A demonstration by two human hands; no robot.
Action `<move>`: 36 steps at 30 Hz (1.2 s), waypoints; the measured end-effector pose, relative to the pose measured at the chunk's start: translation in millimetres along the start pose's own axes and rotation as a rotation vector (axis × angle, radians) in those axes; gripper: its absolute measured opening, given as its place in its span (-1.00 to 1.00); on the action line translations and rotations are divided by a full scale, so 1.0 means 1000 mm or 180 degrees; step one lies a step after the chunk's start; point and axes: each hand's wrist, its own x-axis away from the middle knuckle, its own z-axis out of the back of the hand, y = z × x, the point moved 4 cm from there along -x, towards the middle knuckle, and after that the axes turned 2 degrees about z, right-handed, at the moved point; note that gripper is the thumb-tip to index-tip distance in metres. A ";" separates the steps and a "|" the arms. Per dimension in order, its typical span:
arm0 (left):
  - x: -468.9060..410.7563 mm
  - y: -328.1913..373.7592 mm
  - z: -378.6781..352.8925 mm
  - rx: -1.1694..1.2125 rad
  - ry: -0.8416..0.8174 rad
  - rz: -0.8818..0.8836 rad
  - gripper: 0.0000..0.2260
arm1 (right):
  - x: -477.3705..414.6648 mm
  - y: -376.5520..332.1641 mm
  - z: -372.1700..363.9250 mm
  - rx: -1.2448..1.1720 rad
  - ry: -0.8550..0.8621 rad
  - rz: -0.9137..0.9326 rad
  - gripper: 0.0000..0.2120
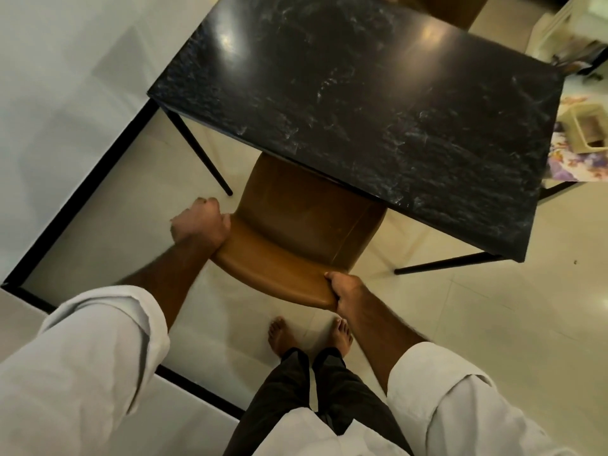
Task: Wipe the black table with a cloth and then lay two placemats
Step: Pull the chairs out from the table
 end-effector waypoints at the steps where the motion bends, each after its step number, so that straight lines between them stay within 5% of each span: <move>1: 0.007 0.005 0.000 -0.0101 -0.0094 -0.0089 -0.51 | 0.006 0.000 0.001 0.0112 0.0023 0.0078 -0.62; 7: 0.055 0.023 0.002 -0.0282 -0.0449 -0.0563 -0.28 | 0.042 -0.003 0.029 0.1254 -0.0129 0.0628 -0.69; 11: 0.072 0.024 0.013 -0.0021 -0.0567 -0.0656 -0.22 | 0.069 -0.022 0.067 0.2124 -0.0111 0.1506 -0.47; 18: 0.083 0.084 0.069 0.0204 -0.0082 -0.1291 -0.02 | 0.128 -0.064 0.171 0.3267 0.1676 0.2626 -0.23; 26: 0.141 0.248 0.169 0.0317 0.1203 -0.2717 0.13 | 0.208 -0.090 0.327 0.2668 0.3642 0.3148 -0.14; 36: 0.302 0.462 0.217 0.0431 0.2121 -0.4170 0.20 | 0.265 -0.026 0.525 0.2296 0.4734 0.2901 -0.05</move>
